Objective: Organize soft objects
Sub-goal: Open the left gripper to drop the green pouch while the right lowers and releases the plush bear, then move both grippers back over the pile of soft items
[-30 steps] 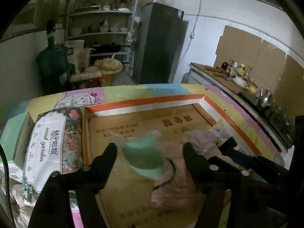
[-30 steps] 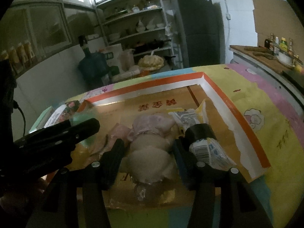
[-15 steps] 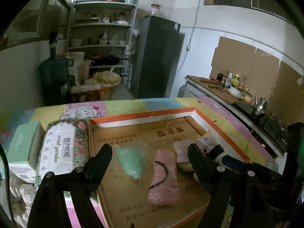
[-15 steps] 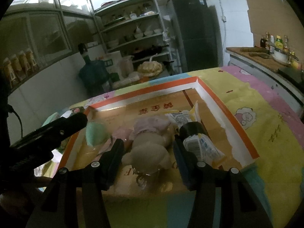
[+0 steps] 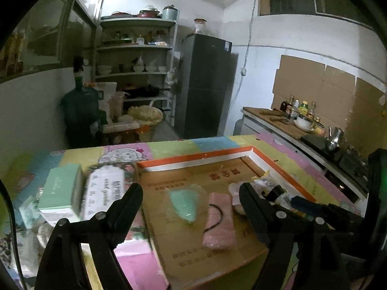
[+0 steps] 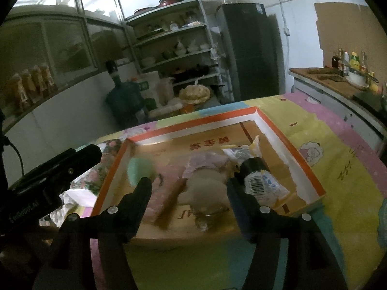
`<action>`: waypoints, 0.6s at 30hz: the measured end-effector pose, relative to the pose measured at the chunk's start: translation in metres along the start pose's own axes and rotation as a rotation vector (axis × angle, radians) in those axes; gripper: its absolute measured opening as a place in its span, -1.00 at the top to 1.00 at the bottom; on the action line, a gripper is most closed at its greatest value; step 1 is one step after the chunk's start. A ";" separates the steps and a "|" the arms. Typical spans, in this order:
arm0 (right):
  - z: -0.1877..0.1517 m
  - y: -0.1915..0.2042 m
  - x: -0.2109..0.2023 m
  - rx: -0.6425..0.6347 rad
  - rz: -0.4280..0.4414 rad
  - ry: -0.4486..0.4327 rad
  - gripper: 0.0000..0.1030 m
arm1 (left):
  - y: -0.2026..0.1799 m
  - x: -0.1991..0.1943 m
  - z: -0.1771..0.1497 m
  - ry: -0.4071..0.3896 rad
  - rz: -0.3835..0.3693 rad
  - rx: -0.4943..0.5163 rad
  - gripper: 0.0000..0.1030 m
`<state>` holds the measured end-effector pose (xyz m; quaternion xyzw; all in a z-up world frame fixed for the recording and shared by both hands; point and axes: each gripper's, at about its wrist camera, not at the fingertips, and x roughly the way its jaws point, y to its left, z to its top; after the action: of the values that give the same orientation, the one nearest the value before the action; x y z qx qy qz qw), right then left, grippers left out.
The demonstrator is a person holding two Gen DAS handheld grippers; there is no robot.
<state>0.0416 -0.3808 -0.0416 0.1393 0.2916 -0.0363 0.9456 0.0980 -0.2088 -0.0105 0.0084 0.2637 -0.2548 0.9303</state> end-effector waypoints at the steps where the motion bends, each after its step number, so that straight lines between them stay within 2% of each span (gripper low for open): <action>1: 0.000 0.003 -0.001 -0.002 0.002 -0.002 -0.37 | 0.002 -0.004 0.000 -0.006 0.007 -0.001 -0.58; 6: -0.002 0.016 -0.005 -0.015 0.011 -0.007 -0.44 | 0.013 -0.017 -0.003 -0.021 0.025 -0.007 -0.59; 18: -0.004 0.057 -0.006 -0.070 0.042 -0.006 -0.44 | 0.043 -0.044 -0.009 -0.040 0.067 -0.032 -0.59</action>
<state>0.0429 -0.3254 -0.0273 0.1120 0.2870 -0.0063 0.9513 0.0820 -0.1497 -0.0017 -0.0028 0.2485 -0.2195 0.9434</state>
